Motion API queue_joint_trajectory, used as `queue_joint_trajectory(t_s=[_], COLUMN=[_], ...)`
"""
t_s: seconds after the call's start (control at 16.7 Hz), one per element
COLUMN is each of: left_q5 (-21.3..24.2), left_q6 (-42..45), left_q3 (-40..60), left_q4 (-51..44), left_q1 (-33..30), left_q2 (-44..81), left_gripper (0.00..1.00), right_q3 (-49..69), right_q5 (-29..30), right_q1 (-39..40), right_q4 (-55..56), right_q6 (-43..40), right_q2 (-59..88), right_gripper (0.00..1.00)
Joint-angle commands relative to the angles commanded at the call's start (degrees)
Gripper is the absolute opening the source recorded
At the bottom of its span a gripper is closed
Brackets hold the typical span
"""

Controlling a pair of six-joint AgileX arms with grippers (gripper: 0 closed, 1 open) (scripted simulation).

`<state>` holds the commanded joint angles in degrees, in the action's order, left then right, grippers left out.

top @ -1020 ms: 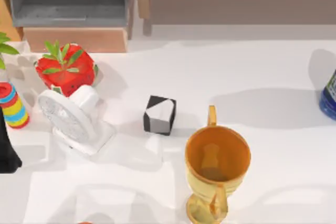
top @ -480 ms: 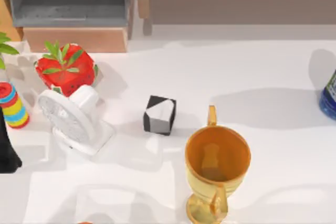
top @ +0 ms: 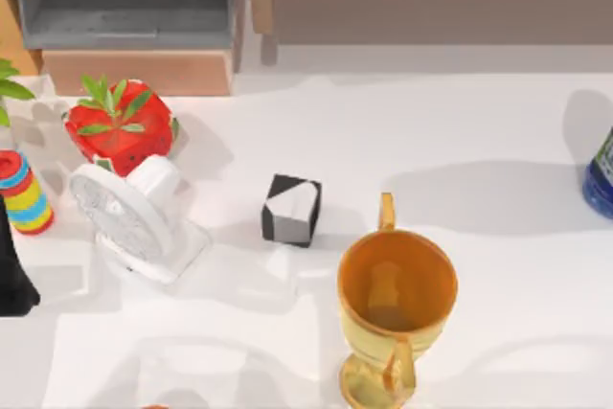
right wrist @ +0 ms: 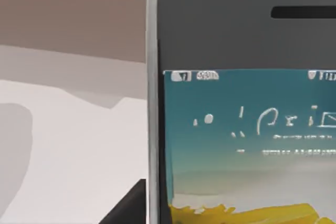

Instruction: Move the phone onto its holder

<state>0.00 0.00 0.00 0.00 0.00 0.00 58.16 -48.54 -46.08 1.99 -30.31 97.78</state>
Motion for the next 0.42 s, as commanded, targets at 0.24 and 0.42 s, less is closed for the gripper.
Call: queue_joint_trajectory(t_s=[0.24,0.42], left_q5=[0.0,0.0], left_q6=[0.0,0.0], left_q3=[0.0,0.0], left_q4=[0.0,0.0], left_q1=[0.0,0.0], left_q2=[0.0,0.0], left_gripper=[1.0,1.0], right_q3=[0.0,0.0], right_q5=[0.0,0.0], right_q1=[0.0,0.0], right_q4=[0.0,0.0], right_q6=[0.0,0.0], right_q2=[0.0,0.0], right_gripper=[1.0,1.0])
